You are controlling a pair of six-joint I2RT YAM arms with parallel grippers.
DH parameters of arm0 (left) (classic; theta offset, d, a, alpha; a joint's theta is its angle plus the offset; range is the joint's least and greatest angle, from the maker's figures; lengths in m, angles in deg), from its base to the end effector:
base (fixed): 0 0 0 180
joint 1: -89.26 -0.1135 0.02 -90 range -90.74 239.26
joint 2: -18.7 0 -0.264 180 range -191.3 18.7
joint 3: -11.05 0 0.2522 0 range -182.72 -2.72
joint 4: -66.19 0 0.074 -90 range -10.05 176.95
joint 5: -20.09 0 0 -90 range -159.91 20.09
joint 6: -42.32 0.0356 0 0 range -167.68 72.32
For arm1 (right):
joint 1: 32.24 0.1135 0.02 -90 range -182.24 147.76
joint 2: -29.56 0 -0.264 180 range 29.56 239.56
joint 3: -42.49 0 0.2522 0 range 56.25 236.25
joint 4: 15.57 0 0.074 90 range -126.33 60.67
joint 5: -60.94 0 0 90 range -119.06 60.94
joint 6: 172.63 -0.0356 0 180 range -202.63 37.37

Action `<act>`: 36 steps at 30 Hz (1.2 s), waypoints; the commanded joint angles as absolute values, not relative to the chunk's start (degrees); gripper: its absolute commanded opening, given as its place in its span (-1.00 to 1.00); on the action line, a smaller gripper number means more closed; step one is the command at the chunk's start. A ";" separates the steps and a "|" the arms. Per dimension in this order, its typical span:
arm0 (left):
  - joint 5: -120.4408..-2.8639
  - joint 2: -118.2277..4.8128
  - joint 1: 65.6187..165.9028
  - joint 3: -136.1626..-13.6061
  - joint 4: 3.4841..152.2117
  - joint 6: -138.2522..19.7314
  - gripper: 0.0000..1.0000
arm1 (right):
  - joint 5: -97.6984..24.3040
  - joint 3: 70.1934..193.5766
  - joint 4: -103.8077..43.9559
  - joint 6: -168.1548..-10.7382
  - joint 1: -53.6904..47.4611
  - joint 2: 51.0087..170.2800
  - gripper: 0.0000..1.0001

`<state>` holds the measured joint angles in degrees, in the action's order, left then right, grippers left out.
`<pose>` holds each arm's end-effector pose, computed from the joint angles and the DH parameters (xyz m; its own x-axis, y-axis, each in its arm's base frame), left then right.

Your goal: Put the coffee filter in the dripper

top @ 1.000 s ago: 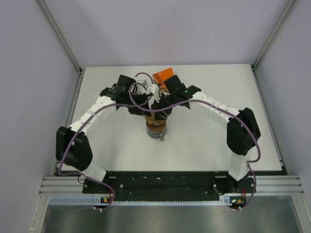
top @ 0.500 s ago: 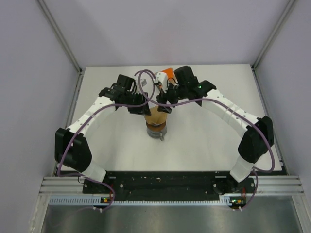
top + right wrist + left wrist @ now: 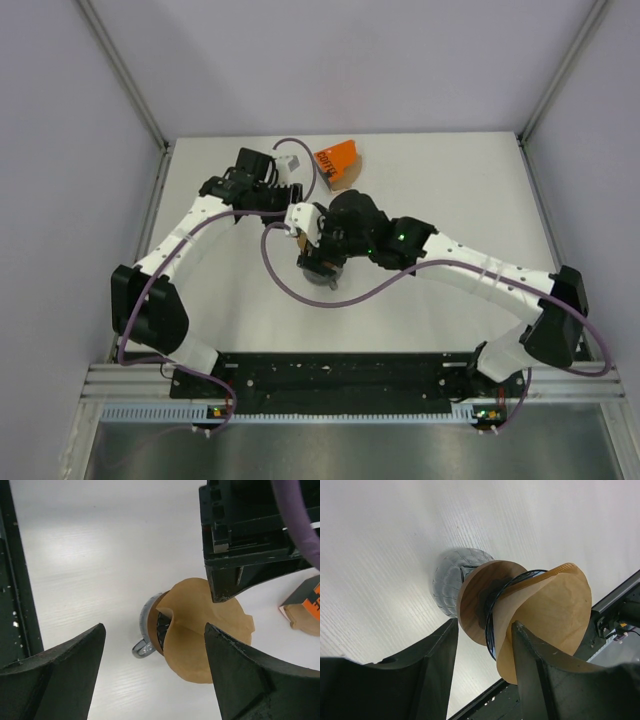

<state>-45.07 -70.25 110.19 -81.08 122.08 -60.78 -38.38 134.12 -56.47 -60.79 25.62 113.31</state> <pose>0.3042 -0.1323 0.3069 -0.8511 0.1053 -0.5143 0.3788 0.8014 -0.4628 0.1720 0.2847 0.3510 0.0686 -0.5808 -0.8111 -0.9505 0.2089 -0.2300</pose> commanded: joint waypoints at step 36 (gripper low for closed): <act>-43.90 -69.28 109.21 -82.61 121.52 -59.99 0.05 | -29.23 138.96 -60.01 -61.01 27.00 129.23 -1.00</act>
<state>-44.81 -70.27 109.56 -81.11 122.08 -60.78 -27.06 139.19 -58.65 -60.31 26.17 129.29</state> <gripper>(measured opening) 0.525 0.033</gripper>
